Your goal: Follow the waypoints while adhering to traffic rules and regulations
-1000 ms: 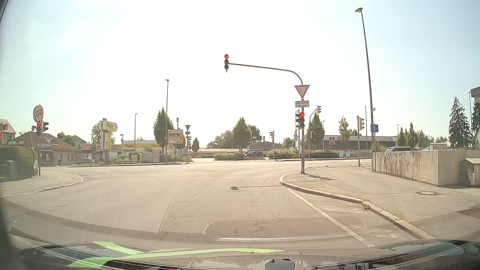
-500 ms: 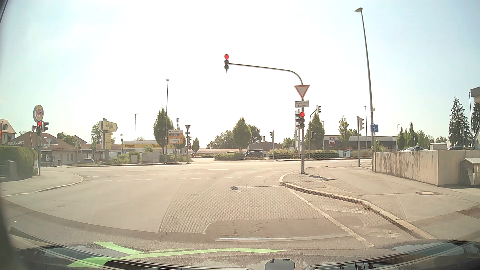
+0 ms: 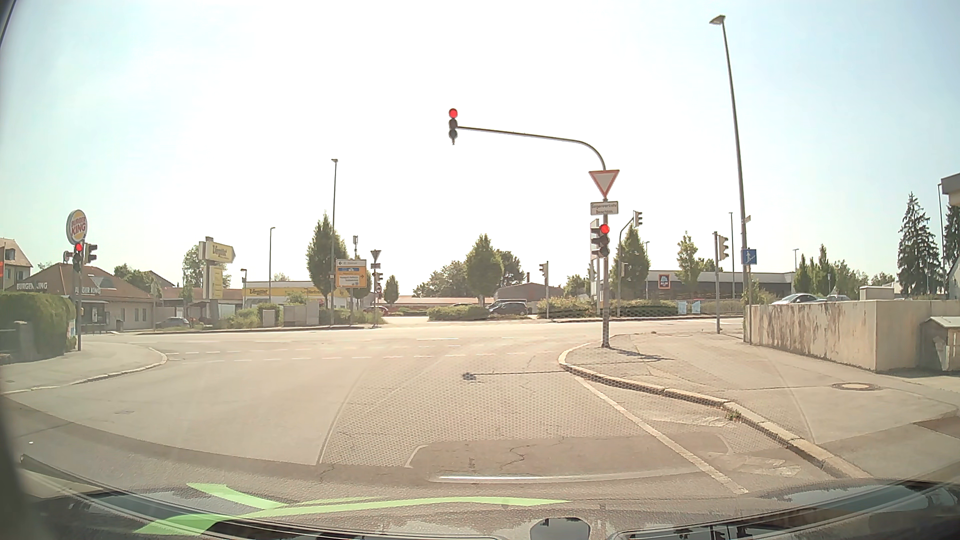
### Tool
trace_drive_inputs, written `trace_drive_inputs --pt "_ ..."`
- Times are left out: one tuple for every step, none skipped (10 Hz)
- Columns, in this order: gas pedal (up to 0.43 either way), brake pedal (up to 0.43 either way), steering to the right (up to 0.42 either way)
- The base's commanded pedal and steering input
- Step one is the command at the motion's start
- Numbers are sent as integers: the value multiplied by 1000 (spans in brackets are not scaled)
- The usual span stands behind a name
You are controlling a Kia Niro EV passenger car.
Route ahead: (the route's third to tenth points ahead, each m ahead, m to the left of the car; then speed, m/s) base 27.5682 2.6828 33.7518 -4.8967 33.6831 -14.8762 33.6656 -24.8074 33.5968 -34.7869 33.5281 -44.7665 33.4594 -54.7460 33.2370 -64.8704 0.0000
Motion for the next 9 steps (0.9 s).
trace_drive_inputs --pt "0 311 -16" --pt "0 311 -16" --pt "0 311 -16" --pt "0 311 -16" --pt "0 311 -16" --pt "0 311 -16" --pt "0 311 -16" --pt "0 311 -16" --pt "0 311 -16"
